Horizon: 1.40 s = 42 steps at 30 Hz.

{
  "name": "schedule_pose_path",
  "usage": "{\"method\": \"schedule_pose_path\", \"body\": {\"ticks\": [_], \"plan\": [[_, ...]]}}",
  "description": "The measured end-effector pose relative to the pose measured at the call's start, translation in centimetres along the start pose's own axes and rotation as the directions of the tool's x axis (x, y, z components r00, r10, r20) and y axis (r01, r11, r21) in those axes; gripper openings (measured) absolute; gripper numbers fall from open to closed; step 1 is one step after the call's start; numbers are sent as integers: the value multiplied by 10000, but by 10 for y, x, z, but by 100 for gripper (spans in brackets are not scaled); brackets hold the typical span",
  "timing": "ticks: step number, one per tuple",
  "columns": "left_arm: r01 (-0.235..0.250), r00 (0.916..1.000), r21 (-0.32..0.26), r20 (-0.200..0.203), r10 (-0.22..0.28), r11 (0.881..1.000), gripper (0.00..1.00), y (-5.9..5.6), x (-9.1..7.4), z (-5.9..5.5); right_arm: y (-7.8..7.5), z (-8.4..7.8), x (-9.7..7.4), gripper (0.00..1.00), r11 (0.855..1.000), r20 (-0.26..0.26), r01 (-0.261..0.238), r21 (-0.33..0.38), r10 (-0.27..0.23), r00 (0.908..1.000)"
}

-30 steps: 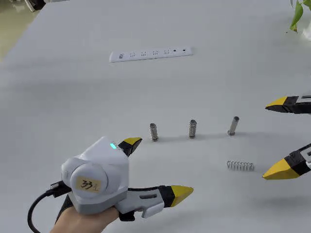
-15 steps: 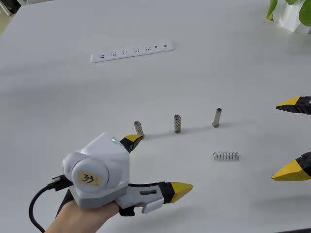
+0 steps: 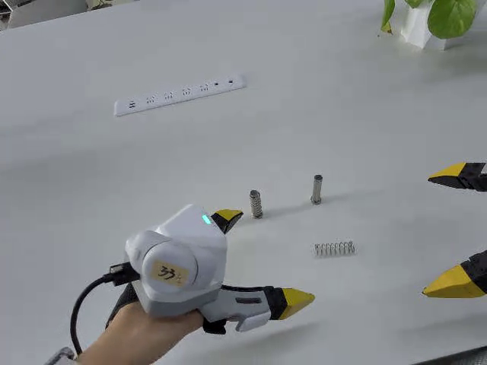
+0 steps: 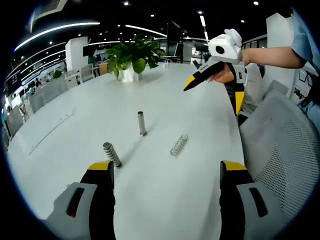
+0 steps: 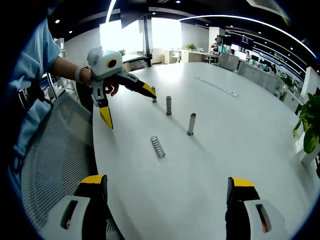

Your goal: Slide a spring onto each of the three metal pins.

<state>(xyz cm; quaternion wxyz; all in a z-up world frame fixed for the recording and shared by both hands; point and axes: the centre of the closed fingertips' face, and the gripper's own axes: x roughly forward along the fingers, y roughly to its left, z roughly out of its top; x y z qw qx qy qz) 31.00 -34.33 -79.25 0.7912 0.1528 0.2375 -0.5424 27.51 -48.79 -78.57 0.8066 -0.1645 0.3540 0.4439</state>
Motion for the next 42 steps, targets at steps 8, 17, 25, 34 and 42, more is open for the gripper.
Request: {"method": "schedule_pose_path", "body": {"ticks": [8,17,25,34,42], "plan": [[806,9956,589,-531,-775,9950,81,-6,25,-1,3,-10,-1,99,9994,80,47,356,-50,10000],[1574,9855,1296,-834,-1474,9790,72,-14,42,4,7,-14,-3,99,9983,123,62,579,-69,9999],[2094,9721,1607,-1412,-1875,9645,53,-17,53,-2,9,-15,-2,99,9976,191,44,685,-57,9998],[2370,9590,1838,-2011,-1995,9540,32,-15,66,-10,13,-16,2,99,9968,285,-39,798,16,9996],[2562,9516,1910,-2220,-2126,9476,19,-15,74,-6,13,-19,1,98,9954,389,-28,955,-9,9992]]}}
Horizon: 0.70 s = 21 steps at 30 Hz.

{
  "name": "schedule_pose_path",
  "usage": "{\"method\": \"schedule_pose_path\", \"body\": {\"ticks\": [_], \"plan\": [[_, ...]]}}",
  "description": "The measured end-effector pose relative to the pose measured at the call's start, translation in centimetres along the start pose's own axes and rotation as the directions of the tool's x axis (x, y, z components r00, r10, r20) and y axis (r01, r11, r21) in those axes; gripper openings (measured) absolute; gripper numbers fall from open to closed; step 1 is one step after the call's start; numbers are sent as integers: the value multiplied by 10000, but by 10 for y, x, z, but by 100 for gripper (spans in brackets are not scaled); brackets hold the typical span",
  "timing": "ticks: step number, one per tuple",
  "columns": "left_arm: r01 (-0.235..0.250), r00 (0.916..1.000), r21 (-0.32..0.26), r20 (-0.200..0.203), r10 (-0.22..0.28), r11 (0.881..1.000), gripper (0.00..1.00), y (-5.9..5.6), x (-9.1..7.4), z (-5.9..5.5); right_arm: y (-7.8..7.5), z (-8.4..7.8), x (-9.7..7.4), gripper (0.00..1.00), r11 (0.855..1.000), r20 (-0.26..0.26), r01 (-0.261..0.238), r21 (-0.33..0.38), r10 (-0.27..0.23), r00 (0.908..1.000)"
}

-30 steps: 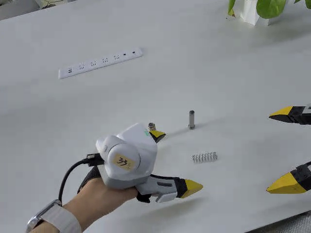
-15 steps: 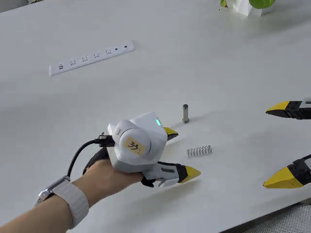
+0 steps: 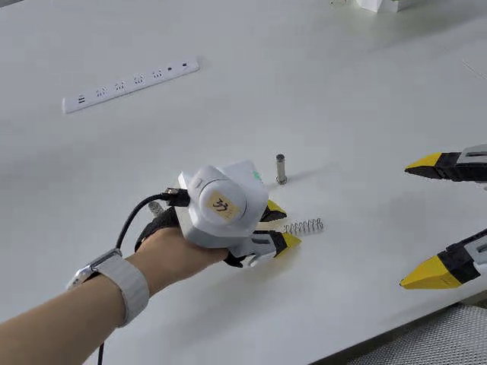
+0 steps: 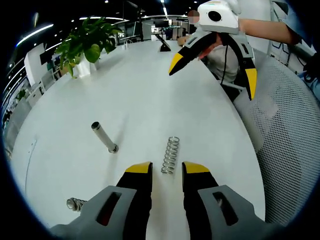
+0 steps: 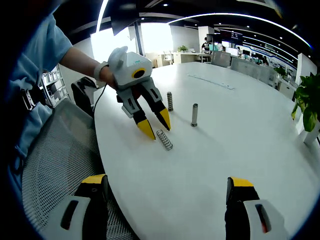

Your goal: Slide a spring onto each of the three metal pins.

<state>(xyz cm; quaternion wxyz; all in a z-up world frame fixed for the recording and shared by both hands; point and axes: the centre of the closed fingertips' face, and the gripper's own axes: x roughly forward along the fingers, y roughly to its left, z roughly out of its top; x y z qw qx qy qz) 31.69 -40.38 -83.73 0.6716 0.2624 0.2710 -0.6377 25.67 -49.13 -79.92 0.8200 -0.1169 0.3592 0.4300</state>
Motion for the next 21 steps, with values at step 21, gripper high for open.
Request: {"method": "schedule_pose_path", "body": {"ticks": [21], "plan": [[352,9957,519,-876,-305,9980,7,-7,10,-3,-1,1,-2,97,10000,128,-33,20,33,9999]]}}
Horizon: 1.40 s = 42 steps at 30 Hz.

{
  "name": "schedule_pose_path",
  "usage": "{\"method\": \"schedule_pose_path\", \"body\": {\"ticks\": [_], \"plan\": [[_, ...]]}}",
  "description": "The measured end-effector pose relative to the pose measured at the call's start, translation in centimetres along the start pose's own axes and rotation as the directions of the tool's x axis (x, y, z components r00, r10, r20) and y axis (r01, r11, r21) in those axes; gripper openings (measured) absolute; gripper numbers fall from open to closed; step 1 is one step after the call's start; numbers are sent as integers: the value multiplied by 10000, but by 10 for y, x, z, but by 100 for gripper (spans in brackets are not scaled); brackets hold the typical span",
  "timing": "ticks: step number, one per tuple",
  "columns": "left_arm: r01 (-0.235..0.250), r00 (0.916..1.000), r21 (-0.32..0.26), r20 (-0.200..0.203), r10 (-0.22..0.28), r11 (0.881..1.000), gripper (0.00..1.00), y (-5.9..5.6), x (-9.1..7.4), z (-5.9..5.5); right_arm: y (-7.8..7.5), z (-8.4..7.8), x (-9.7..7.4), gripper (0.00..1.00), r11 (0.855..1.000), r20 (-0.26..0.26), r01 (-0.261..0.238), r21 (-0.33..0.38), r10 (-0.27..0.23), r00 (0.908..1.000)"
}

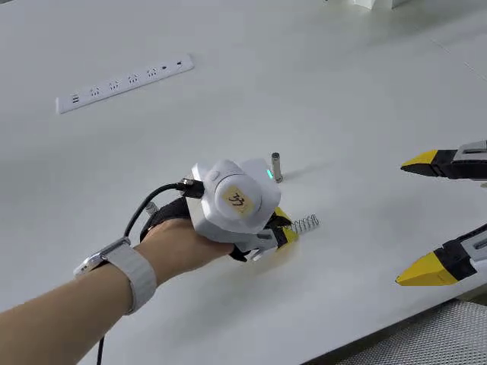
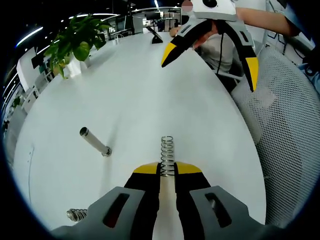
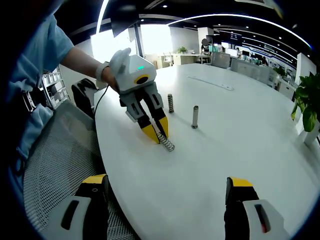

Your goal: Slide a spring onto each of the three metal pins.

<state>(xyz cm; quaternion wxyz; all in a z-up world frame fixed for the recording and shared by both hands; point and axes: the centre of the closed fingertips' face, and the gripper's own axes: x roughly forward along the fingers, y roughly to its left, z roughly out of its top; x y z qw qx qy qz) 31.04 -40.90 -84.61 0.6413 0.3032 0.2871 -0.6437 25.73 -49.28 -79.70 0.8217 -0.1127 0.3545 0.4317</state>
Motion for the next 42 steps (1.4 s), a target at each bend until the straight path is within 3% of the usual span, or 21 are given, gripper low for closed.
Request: {"method": "schedule_pose_path", "body": {"ticks": [5,15,27,36,42], "plan": [[-11,9996,-239,-272,4,9997,7,1,0,-1,3,1,2,96,10000,47,-66,-27,66,10000],[-140,9994,-455,-325,126,9989,7,-1,-5,-4,14,7,6,95,9997,101,-221,-95,222,9997],[-528,9962,-1164,631,604,9918,7,-2,-35,2,19,20,10,95,9983,62,-406,-424,409,9991],[-976,9862,-1746,1155,1188,9798,7,-6,-61,-4,24,32,11,94,9954,20,-577,-760,580,9983],[-1295,9745,-2355,1494,1676,9632,7,-11,-76,-11,29,41,17,93,9918,-45,-739,-1046,738,9973]]}}
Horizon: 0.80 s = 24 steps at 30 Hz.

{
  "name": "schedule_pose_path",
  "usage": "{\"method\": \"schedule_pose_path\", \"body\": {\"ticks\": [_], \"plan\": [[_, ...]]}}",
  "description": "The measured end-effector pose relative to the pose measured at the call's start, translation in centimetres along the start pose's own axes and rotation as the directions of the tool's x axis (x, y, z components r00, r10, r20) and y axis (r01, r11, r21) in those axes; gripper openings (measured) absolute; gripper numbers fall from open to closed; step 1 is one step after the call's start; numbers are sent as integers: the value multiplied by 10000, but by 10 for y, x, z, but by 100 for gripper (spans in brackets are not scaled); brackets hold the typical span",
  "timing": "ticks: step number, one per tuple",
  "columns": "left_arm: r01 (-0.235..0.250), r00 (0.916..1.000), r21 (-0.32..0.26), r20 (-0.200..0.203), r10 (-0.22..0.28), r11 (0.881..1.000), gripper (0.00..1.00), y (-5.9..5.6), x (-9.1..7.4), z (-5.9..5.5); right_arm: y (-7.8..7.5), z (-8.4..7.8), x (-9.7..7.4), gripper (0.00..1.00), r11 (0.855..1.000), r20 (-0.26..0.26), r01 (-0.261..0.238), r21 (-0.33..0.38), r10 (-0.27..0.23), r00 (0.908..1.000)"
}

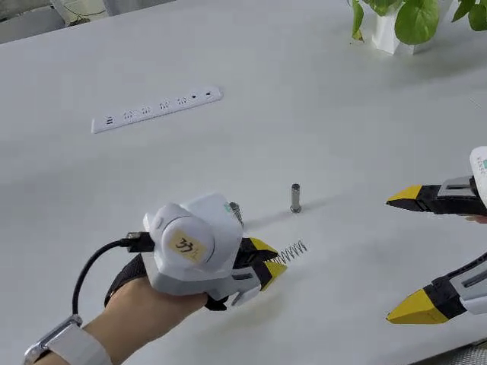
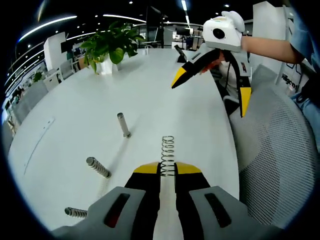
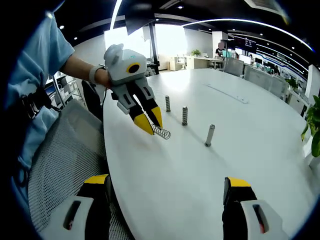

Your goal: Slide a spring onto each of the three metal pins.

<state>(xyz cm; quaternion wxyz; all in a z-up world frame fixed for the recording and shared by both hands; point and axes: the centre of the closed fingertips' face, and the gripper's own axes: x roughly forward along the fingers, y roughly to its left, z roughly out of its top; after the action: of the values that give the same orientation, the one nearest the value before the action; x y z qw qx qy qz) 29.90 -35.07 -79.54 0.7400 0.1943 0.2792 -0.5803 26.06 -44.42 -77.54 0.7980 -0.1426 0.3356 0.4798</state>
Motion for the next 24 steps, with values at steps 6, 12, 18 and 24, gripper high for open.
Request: {"method": "schedule_pose_path", "body": {"ticks": [6,12,18,24], "plan": [[-234,9996,-360,148,240,9991,7,-4,-9,-8,7,8,7,92,9990,-76,-334,-281,332,9994],[-531,9976,-535,405,553,9972,7,-6,-18,-10,12,16,14,91,9963,-148,-630,-580,622,9980],[-769,9949,-630,609,807,9950,7,-8,-27,-11,16,25,23,90,9892,-321,-1022,-1052,993,9945],[-901,9932,-869,655,960,9921,7,-8,-29,-16,20,39,33,86,9810,-379,-1411,-1328,1372,9898]]}}
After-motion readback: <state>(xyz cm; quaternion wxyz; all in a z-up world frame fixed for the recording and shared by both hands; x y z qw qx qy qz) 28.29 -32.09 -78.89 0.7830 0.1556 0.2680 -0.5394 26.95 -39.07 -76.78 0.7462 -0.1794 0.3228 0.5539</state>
